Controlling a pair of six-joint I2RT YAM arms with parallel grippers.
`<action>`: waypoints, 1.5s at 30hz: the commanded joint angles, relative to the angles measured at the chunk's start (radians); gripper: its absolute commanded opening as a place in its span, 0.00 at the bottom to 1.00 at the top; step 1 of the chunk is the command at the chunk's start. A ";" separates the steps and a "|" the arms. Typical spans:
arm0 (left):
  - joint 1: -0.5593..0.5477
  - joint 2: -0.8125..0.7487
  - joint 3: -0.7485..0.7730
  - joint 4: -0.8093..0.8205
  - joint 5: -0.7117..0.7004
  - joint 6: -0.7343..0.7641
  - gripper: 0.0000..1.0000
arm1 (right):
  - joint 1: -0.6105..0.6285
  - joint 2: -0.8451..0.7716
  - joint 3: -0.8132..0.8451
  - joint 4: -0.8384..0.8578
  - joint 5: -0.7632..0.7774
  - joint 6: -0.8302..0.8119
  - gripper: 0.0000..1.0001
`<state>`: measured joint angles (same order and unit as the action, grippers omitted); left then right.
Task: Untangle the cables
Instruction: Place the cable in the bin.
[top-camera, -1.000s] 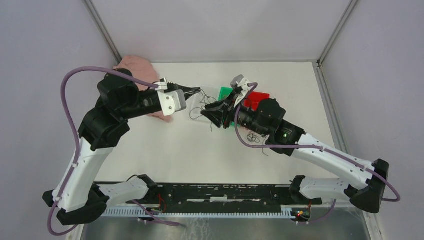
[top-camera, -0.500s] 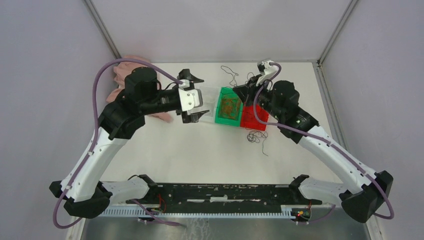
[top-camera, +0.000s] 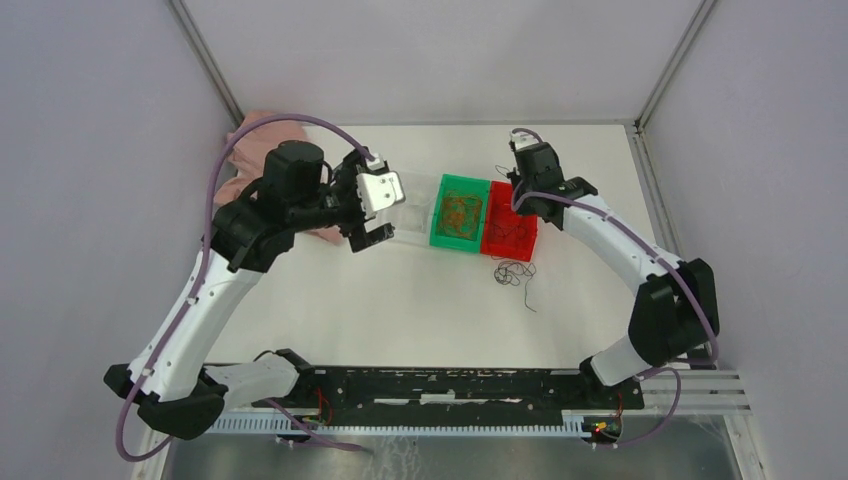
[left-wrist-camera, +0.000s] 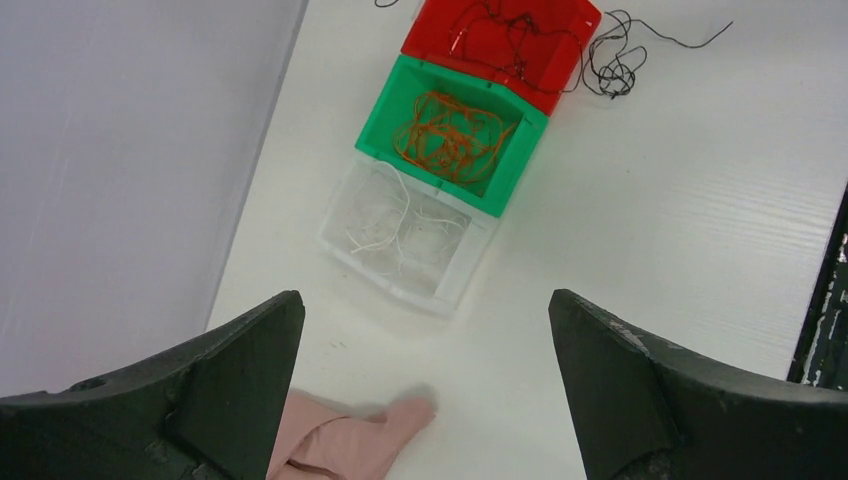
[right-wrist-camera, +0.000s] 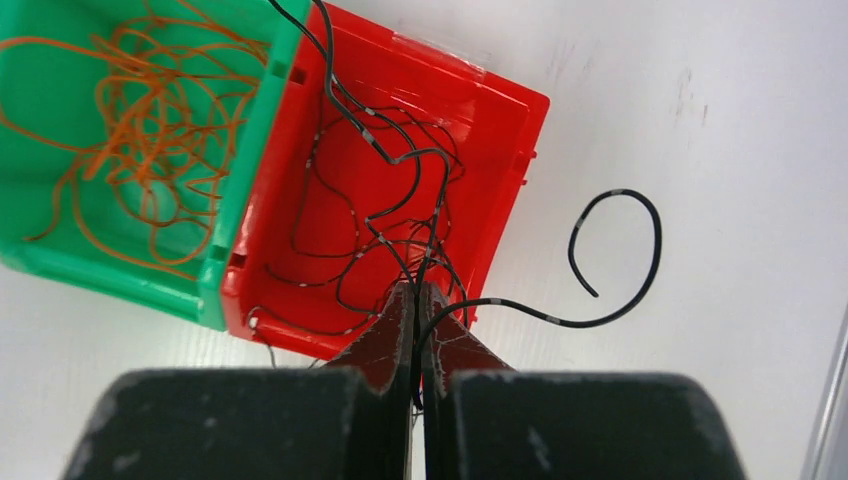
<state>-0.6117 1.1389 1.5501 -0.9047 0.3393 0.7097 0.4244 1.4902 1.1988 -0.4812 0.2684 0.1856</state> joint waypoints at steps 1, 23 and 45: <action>0.018 -0.027 -0.041 0.006 -0.009 -0.052 0.99 | -0.016 0.083 0.132 -0.088 0.042 -0.039 0.00; 0.019 -0.066 -0.060 0.014 0.004 -0.019 0.99 | -0.031 0.185 0.297 -0.226 0.064 -0.010 0.33; 0.047 -0.010 -0.059 0.005 0.024 -0.042 0.99 | 0.195 -0.294 -0.374 -0.095 -0.035 0.316 0.53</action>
<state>-0.5705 1.1282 1.4654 -0.9138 0.3416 0.7071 0.5694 1.1149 0.8555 -0.6849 0.2096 0.4351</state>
